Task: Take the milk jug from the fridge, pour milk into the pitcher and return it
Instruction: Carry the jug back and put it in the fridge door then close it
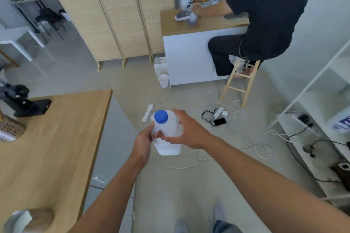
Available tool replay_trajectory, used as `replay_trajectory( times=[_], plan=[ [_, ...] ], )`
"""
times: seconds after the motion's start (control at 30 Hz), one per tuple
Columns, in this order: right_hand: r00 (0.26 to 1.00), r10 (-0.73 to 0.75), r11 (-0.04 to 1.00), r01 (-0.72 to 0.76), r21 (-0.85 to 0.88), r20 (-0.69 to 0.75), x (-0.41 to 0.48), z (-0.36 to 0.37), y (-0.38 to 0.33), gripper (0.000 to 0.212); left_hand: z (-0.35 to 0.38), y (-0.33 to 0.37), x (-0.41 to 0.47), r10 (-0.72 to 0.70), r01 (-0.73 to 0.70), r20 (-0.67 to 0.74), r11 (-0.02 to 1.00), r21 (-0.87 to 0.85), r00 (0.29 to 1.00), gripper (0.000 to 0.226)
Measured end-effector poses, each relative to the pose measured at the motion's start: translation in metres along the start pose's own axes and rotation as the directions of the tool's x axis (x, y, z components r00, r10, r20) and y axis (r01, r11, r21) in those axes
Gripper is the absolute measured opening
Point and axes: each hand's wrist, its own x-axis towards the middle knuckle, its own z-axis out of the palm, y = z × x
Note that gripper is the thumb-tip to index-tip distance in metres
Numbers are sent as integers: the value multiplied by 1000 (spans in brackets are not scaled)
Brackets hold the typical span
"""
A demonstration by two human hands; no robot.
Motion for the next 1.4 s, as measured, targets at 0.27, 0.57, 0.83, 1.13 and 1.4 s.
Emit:
replay_trajectory(
  times=[0.27,0.57,0.83,1.13,1.4],
  plan=[
    [970,121,993,-121,14,-213,-52,-28,29,84,49,-12,17,-54,12,260,987,159,964,56],
    [871,272,961,-263,78,-408,-143,-93,70,96,167,-28,3,-149,22,446,960,278,882,50],
    [745,406,908,-394,143,-529,-255,-160,103,90,293,-66,-32,-222,13,606,944,330,764,43],
    [559,541,810,-549,208,-628,-394,-216,150,105,427,-115,-91,-302,-40,787,923,382,538,54],
    [393,606,744,-589,316,-692,-514,-242,173,104,518,-150,-154,-314,-94,840,915,392,443,59]
  ],
)
